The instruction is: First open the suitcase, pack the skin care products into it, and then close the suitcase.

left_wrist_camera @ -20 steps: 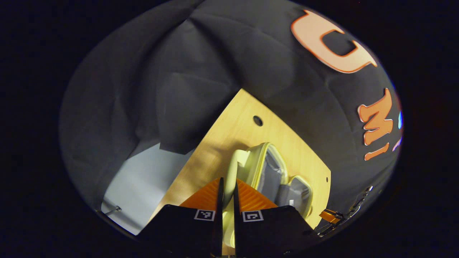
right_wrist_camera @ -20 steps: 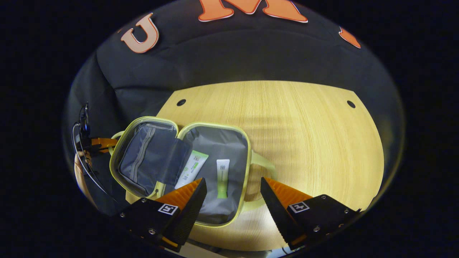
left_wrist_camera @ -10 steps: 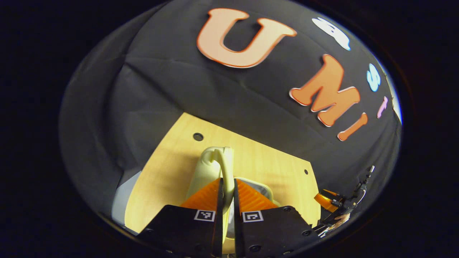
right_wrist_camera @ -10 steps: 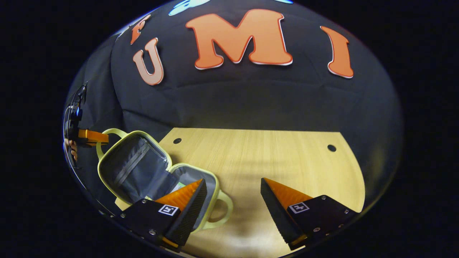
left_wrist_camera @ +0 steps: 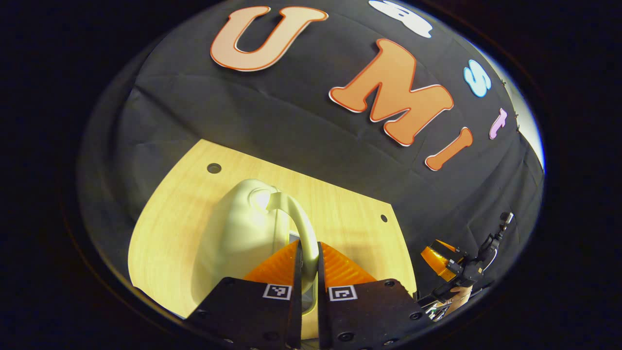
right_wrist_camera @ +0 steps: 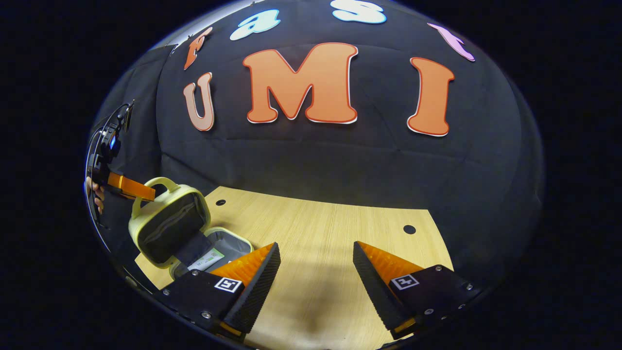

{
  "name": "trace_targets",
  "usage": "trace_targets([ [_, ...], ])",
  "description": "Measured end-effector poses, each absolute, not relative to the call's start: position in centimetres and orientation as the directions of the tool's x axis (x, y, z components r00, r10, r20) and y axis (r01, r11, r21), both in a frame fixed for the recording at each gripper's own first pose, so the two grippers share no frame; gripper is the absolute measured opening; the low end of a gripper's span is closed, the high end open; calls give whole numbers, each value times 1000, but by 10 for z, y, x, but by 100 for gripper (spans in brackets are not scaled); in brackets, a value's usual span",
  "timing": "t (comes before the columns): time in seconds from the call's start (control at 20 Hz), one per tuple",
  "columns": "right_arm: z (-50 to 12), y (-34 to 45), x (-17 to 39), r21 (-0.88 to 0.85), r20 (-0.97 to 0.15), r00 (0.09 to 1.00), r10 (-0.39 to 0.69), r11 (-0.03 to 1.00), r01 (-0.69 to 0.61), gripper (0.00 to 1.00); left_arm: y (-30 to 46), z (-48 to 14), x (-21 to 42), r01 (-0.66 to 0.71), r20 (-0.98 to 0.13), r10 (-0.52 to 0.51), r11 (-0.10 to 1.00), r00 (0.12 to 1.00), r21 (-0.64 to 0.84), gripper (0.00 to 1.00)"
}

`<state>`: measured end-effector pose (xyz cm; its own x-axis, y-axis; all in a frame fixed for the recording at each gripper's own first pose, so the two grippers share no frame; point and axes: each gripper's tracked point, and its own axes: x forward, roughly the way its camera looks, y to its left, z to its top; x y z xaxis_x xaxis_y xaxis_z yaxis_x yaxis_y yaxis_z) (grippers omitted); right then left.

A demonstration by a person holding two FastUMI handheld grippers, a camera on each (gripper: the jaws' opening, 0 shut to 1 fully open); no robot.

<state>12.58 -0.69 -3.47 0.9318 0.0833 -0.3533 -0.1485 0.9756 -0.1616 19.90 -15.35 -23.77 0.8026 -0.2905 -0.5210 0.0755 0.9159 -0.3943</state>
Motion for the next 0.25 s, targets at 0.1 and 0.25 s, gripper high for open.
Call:
trace_targets([
  [0.1,-36,-23,119,-161,-353,932,77,977,-142,96,-181,-248,200,88,-538,-301,919,788,-385,13],
  [0.25,-41,-53,105,-157,-347,936,62,980,-123,96,-223,-272,204,115,-575,-329,919,749,-376,14],
])
